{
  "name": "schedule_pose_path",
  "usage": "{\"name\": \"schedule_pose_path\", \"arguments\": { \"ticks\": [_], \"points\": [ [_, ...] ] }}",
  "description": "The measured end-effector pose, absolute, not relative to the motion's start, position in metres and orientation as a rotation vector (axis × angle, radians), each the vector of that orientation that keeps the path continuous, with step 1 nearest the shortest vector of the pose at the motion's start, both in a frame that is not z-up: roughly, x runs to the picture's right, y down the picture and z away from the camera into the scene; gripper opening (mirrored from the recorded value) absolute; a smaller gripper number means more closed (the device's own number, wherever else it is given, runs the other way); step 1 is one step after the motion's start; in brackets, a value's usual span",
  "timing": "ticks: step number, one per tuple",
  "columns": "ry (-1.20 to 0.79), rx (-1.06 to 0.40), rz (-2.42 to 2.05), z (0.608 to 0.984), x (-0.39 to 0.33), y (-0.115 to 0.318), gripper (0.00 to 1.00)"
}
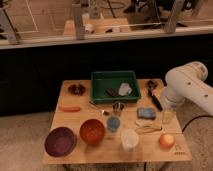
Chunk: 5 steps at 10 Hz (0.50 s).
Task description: Place fork in paper cup
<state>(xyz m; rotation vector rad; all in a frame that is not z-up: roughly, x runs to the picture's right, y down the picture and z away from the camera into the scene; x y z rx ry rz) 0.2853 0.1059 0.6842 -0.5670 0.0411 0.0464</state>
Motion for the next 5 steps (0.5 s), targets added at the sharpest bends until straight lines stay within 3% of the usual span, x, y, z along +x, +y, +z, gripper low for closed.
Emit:
{"name": "schedule_pose_path", "arguments": {
  "ticks": [5],
  "points": [
    [-0.069,-0.594,0.098,0.6868,0.2871,0.1025,0.8]
  ]
}}
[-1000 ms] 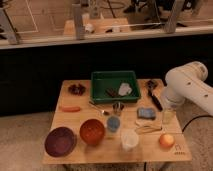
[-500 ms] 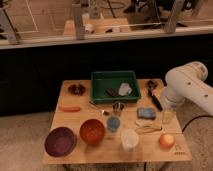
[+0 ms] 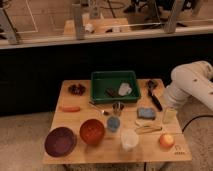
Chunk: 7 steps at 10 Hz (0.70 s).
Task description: Place fork in paper cup
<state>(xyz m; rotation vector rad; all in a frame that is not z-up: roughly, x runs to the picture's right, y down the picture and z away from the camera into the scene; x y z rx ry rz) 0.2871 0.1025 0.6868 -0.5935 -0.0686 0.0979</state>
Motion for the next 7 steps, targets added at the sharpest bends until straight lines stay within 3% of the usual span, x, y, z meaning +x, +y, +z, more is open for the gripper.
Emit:
{"name": "schedule_pose_path", "arguments": {
  "ticks": [4,7],
  "points": [
    [-0.302,-0.601,0.076,0.703,0.219,0.079,0.8],
    [-0.33,-0.605,0.061,0.704,0.205,0.076,0.8]
  ]
}}
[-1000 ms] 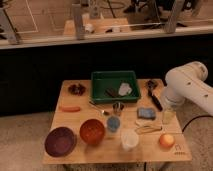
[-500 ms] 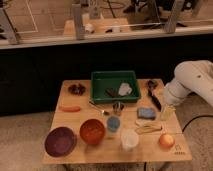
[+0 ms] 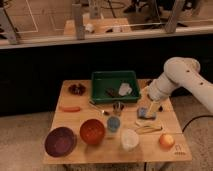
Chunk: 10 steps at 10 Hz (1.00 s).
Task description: Place fork in paper cup
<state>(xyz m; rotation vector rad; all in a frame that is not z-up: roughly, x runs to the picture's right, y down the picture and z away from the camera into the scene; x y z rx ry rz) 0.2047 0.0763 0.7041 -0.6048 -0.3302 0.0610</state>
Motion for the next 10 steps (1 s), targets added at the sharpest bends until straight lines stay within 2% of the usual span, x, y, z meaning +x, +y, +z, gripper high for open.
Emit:
{"name": "schedule_pose_path", "arguments": {
  "ticks": [3,6,8,10],
  "points": [
    [-0.336,-0.605,0.062,0.704,0.203,0.076,0.8],
    [-0.509,-0.577,0.144,0.701,0.184,0.062,0.8],
    [-0.587,-0.543,0.207,0.7,0.141,0.046,0.8],
    [-0.582,-0.508,0.232,0.702,0.099,0.037,0.8]
  ]
}}
